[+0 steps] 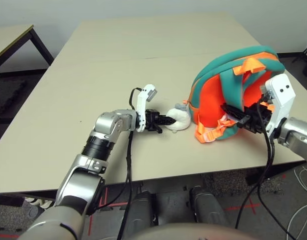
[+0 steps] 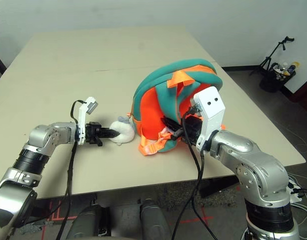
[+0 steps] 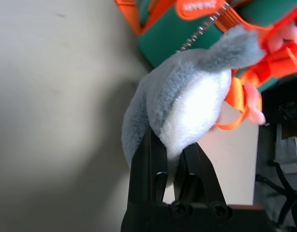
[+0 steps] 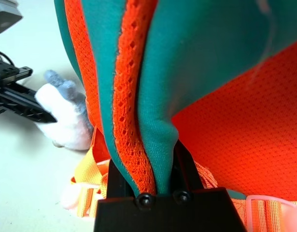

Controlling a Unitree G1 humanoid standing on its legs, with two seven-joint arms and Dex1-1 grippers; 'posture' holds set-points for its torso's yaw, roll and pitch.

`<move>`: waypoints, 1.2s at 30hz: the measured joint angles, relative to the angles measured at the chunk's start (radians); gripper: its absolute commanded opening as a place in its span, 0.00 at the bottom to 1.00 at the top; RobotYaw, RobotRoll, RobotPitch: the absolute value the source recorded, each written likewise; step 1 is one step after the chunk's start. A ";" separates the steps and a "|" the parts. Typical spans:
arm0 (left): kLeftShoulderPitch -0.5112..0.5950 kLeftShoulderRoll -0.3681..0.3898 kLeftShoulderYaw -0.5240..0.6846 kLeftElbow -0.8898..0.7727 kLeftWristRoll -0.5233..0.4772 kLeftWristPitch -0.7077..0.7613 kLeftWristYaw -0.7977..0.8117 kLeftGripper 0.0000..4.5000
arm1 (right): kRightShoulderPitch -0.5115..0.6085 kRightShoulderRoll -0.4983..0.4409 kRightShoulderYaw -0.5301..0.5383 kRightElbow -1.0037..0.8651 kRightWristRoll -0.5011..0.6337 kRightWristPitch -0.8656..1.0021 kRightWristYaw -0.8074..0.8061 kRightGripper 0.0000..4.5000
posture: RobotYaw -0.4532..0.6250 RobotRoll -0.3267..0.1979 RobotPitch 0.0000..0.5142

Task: Put the pencil case into the backpack and zip it.

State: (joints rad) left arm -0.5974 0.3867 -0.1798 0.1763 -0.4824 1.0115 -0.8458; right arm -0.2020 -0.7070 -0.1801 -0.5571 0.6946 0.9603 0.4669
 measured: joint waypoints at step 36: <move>-0.023 0.331 0.524 0.469 0.173 -0.538 0.439 1.00 | -0.095 -0.405 -0.248 0.734 0.046 -0.017 -0.066 1.00 | 0.37 0.62 0.08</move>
State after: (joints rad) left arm -0.6201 0.7178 0.3447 0.6450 -0.3096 0.4738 -0.4065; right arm -0.2965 -1.1121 -0.4282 0.1769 0.7403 0.9429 0.4010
